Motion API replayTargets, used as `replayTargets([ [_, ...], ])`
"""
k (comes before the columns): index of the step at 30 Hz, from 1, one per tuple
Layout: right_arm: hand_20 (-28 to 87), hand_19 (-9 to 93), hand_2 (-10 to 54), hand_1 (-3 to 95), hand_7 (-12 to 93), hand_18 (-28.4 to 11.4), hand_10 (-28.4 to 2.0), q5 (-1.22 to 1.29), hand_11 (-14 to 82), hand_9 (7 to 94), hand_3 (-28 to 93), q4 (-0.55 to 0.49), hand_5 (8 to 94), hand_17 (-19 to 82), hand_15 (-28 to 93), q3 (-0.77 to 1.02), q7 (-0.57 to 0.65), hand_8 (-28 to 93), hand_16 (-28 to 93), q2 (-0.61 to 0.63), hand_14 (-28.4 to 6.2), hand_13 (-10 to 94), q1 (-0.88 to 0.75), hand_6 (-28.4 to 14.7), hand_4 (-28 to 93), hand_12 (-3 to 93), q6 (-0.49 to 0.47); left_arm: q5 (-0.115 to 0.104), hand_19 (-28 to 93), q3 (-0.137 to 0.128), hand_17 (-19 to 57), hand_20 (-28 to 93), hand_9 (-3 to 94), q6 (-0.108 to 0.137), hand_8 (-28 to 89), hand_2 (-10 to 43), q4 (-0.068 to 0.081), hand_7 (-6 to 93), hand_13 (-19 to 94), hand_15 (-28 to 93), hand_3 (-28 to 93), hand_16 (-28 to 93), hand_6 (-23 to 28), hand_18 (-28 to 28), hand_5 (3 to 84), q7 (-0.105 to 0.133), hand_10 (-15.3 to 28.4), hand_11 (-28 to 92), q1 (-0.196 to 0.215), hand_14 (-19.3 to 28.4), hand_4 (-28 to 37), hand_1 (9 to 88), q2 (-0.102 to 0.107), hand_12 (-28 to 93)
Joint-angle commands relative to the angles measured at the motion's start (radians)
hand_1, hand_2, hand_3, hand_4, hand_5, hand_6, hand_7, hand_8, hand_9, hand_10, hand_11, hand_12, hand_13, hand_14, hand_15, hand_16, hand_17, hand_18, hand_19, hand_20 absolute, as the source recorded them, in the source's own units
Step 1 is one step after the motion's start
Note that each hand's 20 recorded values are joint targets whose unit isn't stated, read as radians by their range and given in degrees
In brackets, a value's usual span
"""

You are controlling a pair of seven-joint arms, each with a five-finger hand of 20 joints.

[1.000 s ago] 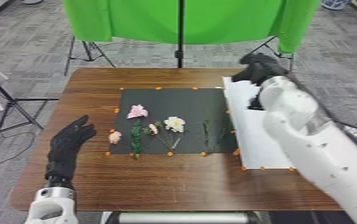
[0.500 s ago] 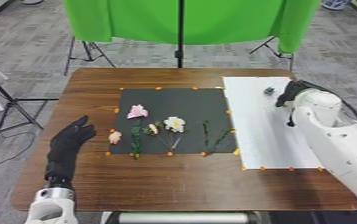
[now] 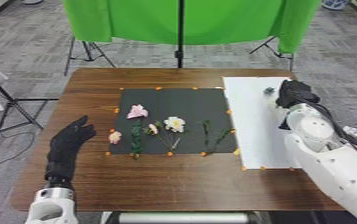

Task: Arrange flowers

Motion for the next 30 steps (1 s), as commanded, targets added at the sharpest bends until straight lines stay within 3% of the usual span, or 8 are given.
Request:
replayTargets([
  [1, 61, 93, -9.5, 60.5, 27, -11.2, -7.8, 0.013, 11.3, 91.1, 60, -0.196, 80.2, 66, 68, -0.072, -0.104, 8, 33, 0.034, -2.1, 87, 0.011, 1.7, -22, 43.2, 0.1, 0.009, 16, 0.006, 1.8, 21, 43.2, -0.006, -6, -7.0, 0.003, 11.6, 31, 34, 67, -2, 5.1, 14.6, 41.8, -0.005, 13.6, 23, 0.004, 18.3, -26.6, 25.5, -0.006, 12],
  [6, 62, 93, -9.5, 60.3, 27, -11.0, -7.7, 0.052, 11.2, 91.1, 60, -0.241, 80.0, 66, 68, -0.174, -0.184, 8, 33, 0.034, -2.0, 87, 0.046, 1.8, -22, 43.6, 0.087, 0.006, 16, 0.007, 1.8, 21, 43.2, -0.004, -6, -7.0, 0.004, 11.7, 31, 34, 67, -2, 5.1, 14.5, 41.8, -0.007, 13.6, 23, 0.003, 18.2, -26.6, 25.5, -0.002, 12],
  [10, 62, 93, -9.5, 59.7, 27, -10.7, -7.3, 0.045, 10.8, 90.9, 61, -0.209, 79.6, 66, 68, -0.248, -0.216, 8, 34, 0.018, -1.8, 87, 0.089, 2.2, -23, 43.4, 0.052, 0.005, 16, 0.009, 1.8, 21, 43.2, -0.006, -6, -6.9, 0.005, 11.7, 31, 34, 67, -2, 5.1, 14.5, 41.8, -0.008, 13.5, 23, -0.001, 18.2, -26.6, 25.5, -0.002, 12],
  [17, 62, 93, -9.5, 59.5, 28, -10.7, -7.2, 0.054, 10.3, 90.3, 61, -0.182, 79.1, 66, 68, -0.277, -0.246, 7, 34, 0.01, -1.7, 86, 0.083, 2.6, -23, 43.4, 0.019, 0.003, 16, 0.004, 1.8, 21, 43.2, -0.002, -6, -6.9, 0.002, 11.7, 31, 34, 67, -2, 5.1, 14.5, 41.9, -0.009, 13.6, 23, 0.01, 18.3, -26.7, 25.5, -0.003, 12],
  [30, 63, 93, -9.5, 58.9, 29, -10.9, -7.8, 0.049, 9.5, 88.9, 62, -0.226, 77.8, 65, 69, -0.333, -0.289, 7, 35, 0.03, -2.1, 85, 0.078, 2.9, -23, 43.2, -0.072, 0.003, 16, 0.004, 1.8, 21, 43.1, -0.005, -6, -6.8, 0.003, 11.4, 31, 34, 67, -2, 5.2, 14.5, 41.9, -0.01, 13.6, 23, 0.01, 18.3, -26.7, 25.5, -0.003, 12],
])
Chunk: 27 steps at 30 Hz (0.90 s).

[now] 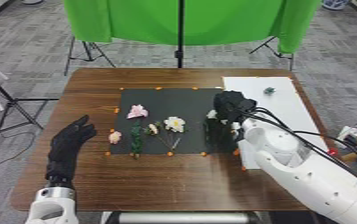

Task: Arrange flowers

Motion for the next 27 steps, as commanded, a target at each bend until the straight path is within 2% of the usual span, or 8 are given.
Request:
replayTargets([
  [1, 63, 93, -9.5, 58.9, 29, -11.0, -7.9, -0.006, 9.4, 88.8, 62, -0.027, 77.7, 65, 69, -0.03, -0.032, 7, 35, 0.014, -2.1, 85, -0.002, 3.0, -23, 43.1, -0.035, 0.001, 16, 0.0, 1.8, 21, 43.2, -0.004, -6, -6.8, 0.003, 11.4, 31, 34, 67, -2, 5.2, 14.5, 41.9, -0.009, 13.6, 23, 0.014, 18.3, -26.7, 25.4, -0.004, 12],
  [13, 63, 93, -9.5, 58.3, 29, -11.0, -7.6, 0.019, 9.4, 88.3, 62, -0.04, 77.2, 65, 69, -0.055, -0.036, 6, 34, -0.013, -2.0, 85, 0.022, 3.0, -23, 43.1, -0.03, 0.003, 16, 0.0, 1.9, 21, 43.2, -0.006, -6, -6.9, 0.004, 11.6, 31, 34, 67, -2, 5.1, 14.5, 41.9, -0.007, 13.5, 22, 0.01, 18.3, -26.7, 25.4, -0.003, 12],
  [18, 63, 93, -9.5, 54.9, 27, -11.0, -7.4, 0.03, 9.4, 87.3, 62, -0.049, 71.3, 64, 69, -0.029, -0.025, 5, 34, -0.015, -2.0, 84, 0.017, 2.5, -22, 42.7, -0.074, 0.002, 16, -0.002, 1.8, 21, 43.2, -0.005, -6, -6.8, 0.003, 11.5, 31, 34, 67, -2, 5.2, 14.5, 41.9, -0.008, 13.6, 23, 0.012, 18.3, -26.5, 25.4, -0.002, 12],
  [19, 63, 93, -9.5, 53.0, 26, -11.1, -7.5, 0.035, 11.8, 86.5, 61, -0.051, 69.6, 63, 69, -0.022, -0.02, 4, 35, -0.016, -2.2, 84, 0.018, 2.4, -21, 41.0, -0.093, 0.002, 16, -0.002, 1.8, 21, 43.2, -0.003, -6, -6.8, 0.002, 11.6, 31, 34, 67, -2, 5.1, 14.5, 41.9, -0.007, 13.6, 23, 0.014, 18.2, -26.5, 25.5, -0.003, 12],
  [21, 62, 93, -9.5, 47.1, 23, -11.4, -9.5, 0.034, 18.4, 78.5, 67, -0.06, 67.3, 63, 69, -0.005, -0.012, 2, 34, -0.013, -2.6, 83, 0.018, 2.3, -21, 33.5, -0.133, 0.003, 16, -0.002, 1.8, 21, 43.2, -0.004, -6, -6.8, 0.003, 11.6, 31, 34, 67, -2, 5.1, 14.5, 41.9, -0.008, 13.6, 22, 0.012, 18.2, -26.5, 25.5, -0.003, 12],
  [23, 62, 93, -9.5, 40.8, 21, -11.7, -11.3, 0.033, 24.3, 74.6, 71, -0.072, 64.5, 62, 69, 0.015, -0.002, -8, 34, -0.009, -3.1, 83, 0.014, 2.5, -21, 25.5, -0.165, 0.004, 16, -0.002, 1.8, 21, 43.2, -0.005, -6, -6.8, 0.002, 11.7, 31, 34, 66, -2, 5.1, 14.5, 41.9, -0.008, 13.6, 22, 0.012, 18.1, -26.4, 25.5, -0.003, 12],
  [27, 62, 93, -9.5, 32.3, 17, -12.3, -12.8, 0.053, 25.5, 72.2, 70, -0.108, 60.0, 62, 69, 0.074, 0.016, -10, 34, 0.008, -3.6, 83, -0.012, 1.1, -23, 24.5, -0.194, 0.003, 16, -0.004, 1.8, 21, 43.2, -0.002, -6, -6.9, 0.001, 11.5, 31, 34, 67, -2, 5.1, 14.5, 41.8, -0.007, 13.6, 23, 0.016, 18.3, -26.3, 25.6, -0.003, 12],
])
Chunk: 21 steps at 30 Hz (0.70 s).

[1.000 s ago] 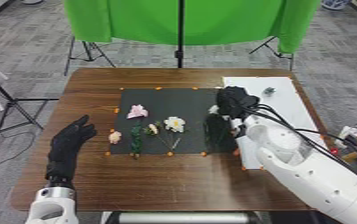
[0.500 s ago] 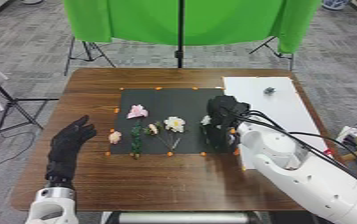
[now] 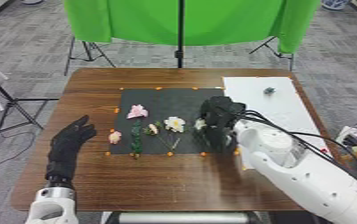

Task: Arrange flowers

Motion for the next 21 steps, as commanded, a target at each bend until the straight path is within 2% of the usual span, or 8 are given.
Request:
replayTargets([
  [1, 62, 93, -9.5, 30.5, 17, -12.4, -13.0, 0.014, 25.4, 72.0, 69, -0.064, 59.7, 62, 69, 0.098, 0.042, -10, 34, 0.029, -3.8, 83, -0.037, 0.8, -23, 24.5, -0.056, 0.003, 16, -0.004, 1.8, 21, 43.2, -0.002, -6, -6.9, 0.001, 11.5, 31, 34, 67, -2, 5.1, 14.5, 41.8, -0.008, 13.6, 23, 0.015, 18.3, -26.3, 25.6, -0.004, 12],
  [6, 62, 93, -9.5, 22.4, 14, -13.2, -14.7, 0.044, 24.1, 71.1, 65, -0.147, 59.0, 62, 68, 0.21, 0.067, -8, 35, 0.066, -5.1, 82, -0.129, -0.7, -20, 24.4, -0.047, 0.004, 16, -0.005, 1.8, 21, 43.2, -0.001, -6, -6.8, 0.0, 11.5, 31, 34, 67, -2, 5.1, 14.5, 41.8, -0.007, 13.5, 23, 0.016, 18.3, -26.4, 25.6, -0.005, 12],
  [10, 61, 93, -9.4, 20.4, 13, -13.8, -14.9, 0.093, 23.6, 71.7, 66, -0.224, 61.2, 61, 67, 0.318, 0.094, -8, 35, 0.092, -5.8, 82, -0.228, -1.3, -16, 24.4, -0.125, 0.004, 16, -0.006, 1.8, 21, 43.3, -0.003, -6, -6.9, -0.001, 11.6, 31, 34, 67, -2, 5.0, 14.5, 41.7, -0.007, 13.6, 23, 0.017, 18.3, -26.3, 25.6, -0.003, 12],
  [13, 61, 93, -4.2, 21.5, 14, -14.1, -14.8, 0.161, 24.8, 75.0, 69, -0.272, 65.2, 61, 67, 0.386, 0.123, -8, 34, 0.106, -6.2, 82, -0.295, -1.3, -12, 25.0, -0.228, 0.005, 16, -0.009, 1.8, 21, 43.2, -0.001, -6, -6.8, -0.004, 11.6, 31, 34, 67, -2, 5.0, 14.5, 41.8, -0.008, 13.6, 23, 0.022, 18.3, -26.4, 25.7, -0.005, 12],
  [15, 60, 93, -1.5, 22.6, 14, -14.5, -14.7, 0.184, 25.9, 79.0, 72, -0.284, 69.5, 61, 66, 0.405, 0.128, -8, 34, 0.108, -6.5, 83, -0.327, -1.1, -10, 25.2, -0.257, 0.003, 16, -0.009, 1.8, 21, 43.2, 0.002, -6, -6.9, -0.005, 11.6, 31, 35, 67, -2, 5.1, 14.5, 41.8, -0.007, 13.6, 23, 0.025, 18.3, -26.4, 25.6, -0.005, 12],
  [18, 60, 93, 1.0, 24.1, 15, -14.8, -14.8, 0.227, 26.4, 81.5, 73, -0.276, 73.6, 62, 66, 0.397, 0.134, -8, 34, 0.098, -6.5, 84, -0.34, -0.4, -8, 25.3, -0.259, 0.005, 16, -0.008, 1.8, 21, 43.2, -0.002, -6, -6.8, -0.004, 11.6, 31, 35, 67, -2, 5.0, 14.5, 41.8, -0.012, 13.6, 23, 0.022, 18.3, -26.4, 25.6, -0.005, 12],
  [21, 60, 93, 7.5, 24.1, 16, -14.9, -14.8, 0.234, 26.6, 83.6, 72, -0.264, 76.3, 62, 66, 0.363, 0.129, -9, 34, 0.09, -6.6, 84, -0.331, 0.1, -9, 25.4, -0.251, 0.005, 16, -0.005, 1.8, 21, 43.3, -0.004, -6, -6.8, -0.003, 11.8, 31, 34, 66, -2, 5.0, 14.5, 41.9, -0.009, 13.5, 22, 0.019, 18.4, -26.4, 25.6, -0.006, 12],
])
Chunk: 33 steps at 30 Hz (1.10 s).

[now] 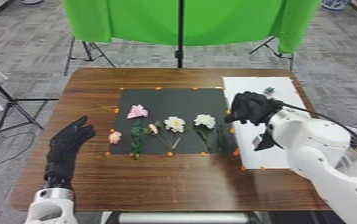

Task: Arrange flowers

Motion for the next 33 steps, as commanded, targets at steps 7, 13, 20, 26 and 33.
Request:
replayTargets([
  [7, 61, 93, 15.6, 22.3, 16, -14.9, -14.8, 0.026, 26.8, 85.3, 71, 0.034, 78.7, 63, 66, -0.12, -0.007, -9, 35, -0.009, -6.8, 85, -0.017, 0.2, -12, 25.8, 0.033, 0.005, 16, 0.003, 1.8, 21, 43.2, -0.003, -6, -6.9, 0.002, 11.9, 31, 34, 67, -2, 5.0, 14.5, 41.9, -0.012, 13.6, 23, 0.005, 18.2, -26.6, 25.5, -0.003, 12],
  [13, 61, 93, 15.3, 21.9, 16, -15.1, -14.8, 0.019, 26.7, 85.1, 71, 0.045, 78.7, 63, 66, -0.146, -0.013, -10, 35, -0.022, -6.8, 86, 0.004, 0.1, -11, 26.1, 0.058, 0.004, 16, 0.005, 1.8, 21, 43.2, -0.001, -6, -6.9, 0.002, 11.7, 31, 34, 67, -2, 5.1, 14.5, 41.9, -0.013, 13.6, 23, 0.006, 18.2, -26.6, 25.4, -0.005, 12],
  [20, 61, 93, 14.1, 22.3, 15, -15.2, -14.9, 0.03, 26.6, 84.6, 71, 0.055, 77.6, 63, 65, -0.165, -0.011, -9, 36, -0.038, -6.8, 85, 0.033, 0.0, -11, 26.1, 0.08, 0.004, 16, 0.006, 1.8, 21, 43.2, 0.002, -6, -6.9, 0.002, 11.6, 31, 34, 67, -2, 5.2, 14.5, 41.9, -0.012, 13.6, 23, 0.005, 18.3, -26.7, 25.5, -0.004, 12],
  [26, 61, 93, 13.2, 22.3, 15, -15.1, -15.0, 0.026, 26.6, 84.6, 71, 0.048, 77.5, 63, 65, -0.139, 0.001, -9, 36, -0.038, -6.8, 85, 0.025, 0.0, -11, 26.1, 0.066, 0.004, 16, 0.006, 1.8, 21, 43.2, 0.001, -6, -6.8, 0.0, 11.6, 31, 34, 67, -2, 5.1, 14.5, 41.9, -0.008, 13.5, 23, 0.011, 18.2, -26.7, 25.6, -0.005, 12],
  [33, 61, 93, 7.1, 21.8, 16, -15.0, -15.0, 0.066, 26.8, 84.9, 70, 0.04, 78.2, 63, 65, -0.057, 0.032, -9, 36, -0.023, -6.7, 85, 0.019, -0.2, -10, 25.9, 0.041, 0.003, 16, 0.002, 1.8, 21, 43.2, 0.005, -6, -6.9, -0.002, 11.7, 31, 34, 67, -2, 5.1, 14.5, 41.9, -0.008, 13.6, 23, 0.018, 18.2, -26.5, 25.5, -0.007, 12],
])
